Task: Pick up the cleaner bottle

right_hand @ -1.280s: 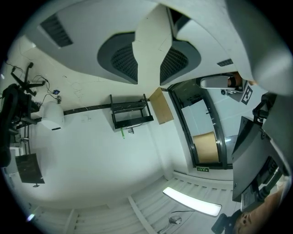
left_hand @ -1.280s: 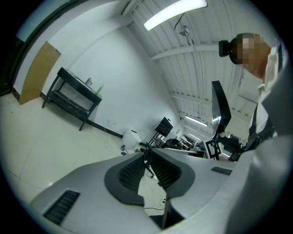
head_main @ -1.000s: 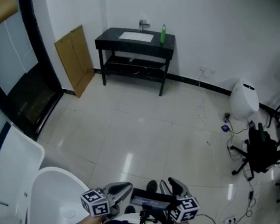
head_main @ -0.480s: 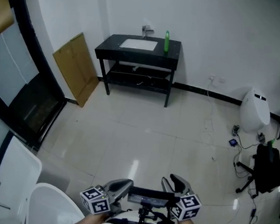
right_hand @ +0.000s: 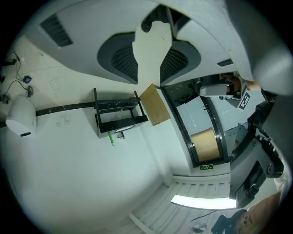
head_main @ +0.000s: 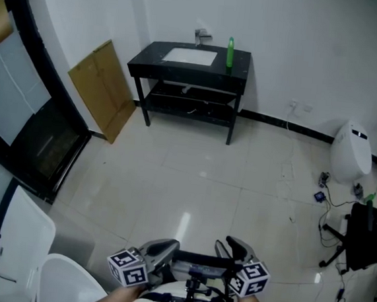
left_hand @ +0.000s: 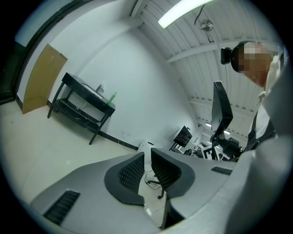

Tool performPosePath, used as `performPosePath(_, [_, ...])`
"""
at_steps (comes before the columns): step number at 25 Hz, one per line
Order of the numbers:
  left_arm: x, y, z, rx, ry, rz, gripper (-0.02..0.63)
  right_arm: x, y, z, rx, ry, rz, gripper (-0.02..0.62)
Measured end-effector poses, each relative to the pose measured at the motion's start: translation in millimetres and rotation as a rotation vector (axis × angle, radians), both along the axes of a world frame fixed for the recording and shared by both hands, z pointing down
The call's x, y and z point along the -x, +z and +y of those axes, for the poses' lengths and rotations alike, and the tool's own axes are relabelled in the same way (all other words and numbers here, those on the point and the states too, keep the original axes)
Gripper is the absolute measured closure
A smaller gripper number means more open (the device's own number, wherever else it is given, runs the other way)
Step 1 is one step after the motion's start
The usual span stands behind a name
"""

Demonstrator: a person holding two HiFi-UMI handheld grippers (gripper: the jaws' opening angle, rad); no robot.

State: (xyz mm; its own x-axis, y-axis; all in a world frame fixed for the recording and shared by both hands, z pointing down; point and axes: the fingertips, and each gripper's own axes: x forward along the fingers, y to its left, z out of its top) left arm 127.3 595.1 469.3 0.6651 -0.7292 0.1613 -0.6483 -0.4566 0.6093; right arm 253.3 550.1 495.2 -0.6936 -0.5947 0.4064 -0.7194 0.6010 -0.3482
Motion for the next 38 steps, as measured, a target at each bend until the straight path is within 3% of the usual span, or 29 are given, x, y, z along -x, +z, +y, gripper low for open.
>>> performPosePath(4, [22.6,4.6,-31.3,-0.01,0.029,-0.001,0.561,28.0,4.6,-25.7,0.005,-0.001,-0.008,0.436])
performPosePath(9, [77.8,4.8,-81.8,-0.005,0.054,0.002,0.561,83.9,2.7,-67.4,0.022,0.03,-0.036,0.436])
performPosePath(14, [131.8,-3.9,-120.5,-0.016,0.107,0.008,0.561,146.7,-11.7,-93.3,0.073,-0.011,-0.113,0.451])
performPosePath(19, [184.3,2.1,-146.2,-0.001,0.125,0.021,0.561,191.0,-5.6,-119.2,0.073,-0.008,-0.03,0.463])
performPosePath(26, [227.6,6.2,-180.9,0.006,0.138,0.033,0.561,223.5,-6.8,-160.7,0.066,0.072,-0.054,0.442])
performPosePath(32, [228.0,10.8,-217.8,0.022,0.149,0.038,0.561,234.3,-4.8,-205.5,0.093,0.072,-0.098,0.442])
performPosePath(38, [246.1,13.9,-280.7,0.026,0.088,0.006,0.561,234.6,8.2,-275.5,0.075,0.07,-0.073,0.442])
